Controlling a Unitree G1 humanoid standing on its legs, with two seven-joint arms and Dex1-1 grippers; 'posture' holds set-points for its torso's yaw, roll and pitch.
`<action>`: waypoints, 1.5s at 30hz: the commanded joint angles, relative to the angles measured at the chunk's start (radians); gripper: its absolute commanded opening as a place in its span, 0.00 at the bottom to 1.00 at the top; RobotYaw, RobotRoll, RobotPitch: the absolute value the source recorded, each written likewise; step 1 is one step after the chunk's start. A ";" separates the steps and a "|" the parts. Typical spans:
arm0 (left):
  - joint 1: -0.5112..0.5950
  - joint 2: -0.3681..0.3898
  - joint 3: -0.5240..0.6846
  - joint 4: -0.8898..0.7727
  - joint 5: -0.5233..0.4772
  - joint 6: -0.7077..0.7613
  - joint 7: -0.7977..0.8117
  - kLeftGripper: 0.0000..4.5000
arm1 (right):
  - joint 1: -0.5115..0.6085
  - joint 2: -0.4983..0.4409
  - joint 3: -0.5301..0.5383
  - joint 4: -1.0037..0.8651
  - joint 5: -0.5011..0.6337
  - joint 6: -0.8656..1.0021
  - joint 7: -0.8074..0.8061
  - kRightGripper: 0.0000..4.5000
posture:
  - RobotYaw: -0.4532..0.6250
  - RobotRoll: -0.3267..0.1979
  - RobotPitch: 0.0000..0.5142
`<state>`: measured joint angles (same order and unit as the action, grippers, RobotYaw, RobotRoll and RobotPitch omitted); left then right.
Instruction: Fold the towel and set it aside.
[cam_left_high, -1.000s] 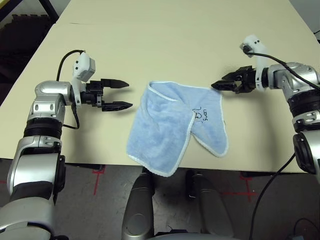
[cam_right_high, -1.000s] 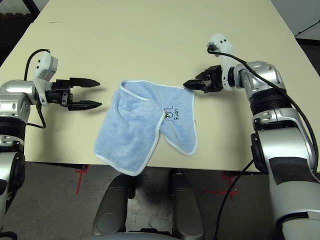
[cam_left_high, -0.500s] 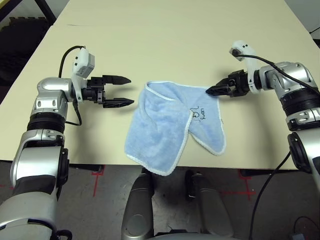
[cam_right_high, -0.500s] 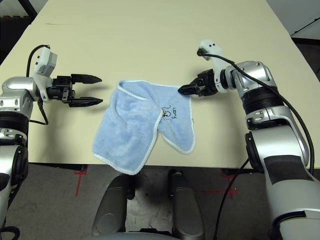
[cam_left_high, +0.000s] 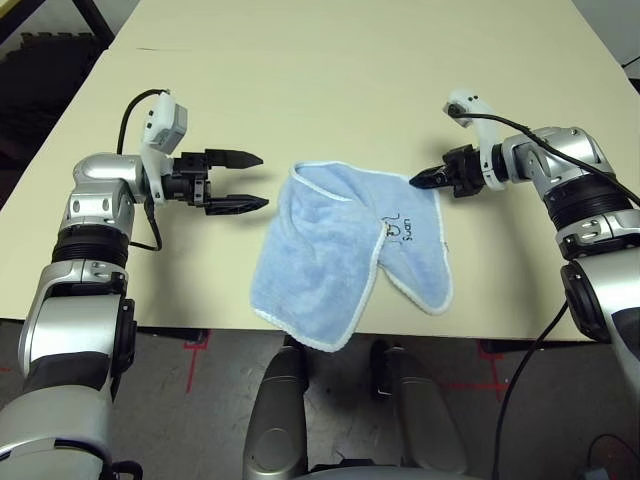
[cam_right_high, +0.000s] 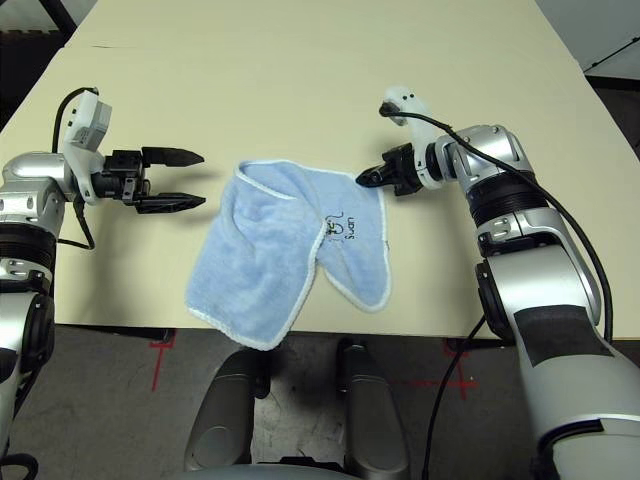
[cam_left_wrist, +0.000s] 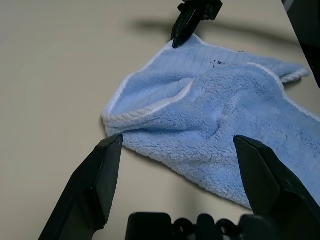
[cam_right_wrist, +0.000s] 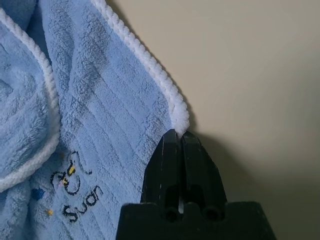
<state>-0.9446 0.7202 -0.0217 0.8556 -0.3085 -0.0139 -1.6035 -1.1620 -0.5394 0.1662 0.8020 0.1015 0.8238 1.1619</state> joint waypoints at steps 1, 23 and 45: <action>0.016 -0.004 -0.002 -0.039 -0.006 0.042 -0.007 1.00 | 0.046 -0.011 -0.122 -0.083 0.063 -0.159 -0.047 0.01 | 0.46 0.62 0.52; 0.012 -0.198 0.075 -0.218 -0.039 0.397 0.333 1.00 | -0.431 0.160 -0.351 0.088 0.127 -1.101 -0.403 0.01 | 0.45 0.62 0.50; -0.103 -0.337 0.130 -0.261 -0.044 0.329 0.625 1.00 | -0.327 0.191 -0.298 0.008 0.117 -0.973 -0.442 0.01 | 0.46 0.62 0.52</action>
<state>-1.0372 0.3926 0.1207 0.6356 -0.3672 0.3330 -0.9951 -1.4803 -0.3480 -0.1355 0.8239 0.2197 -0.1567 0.7218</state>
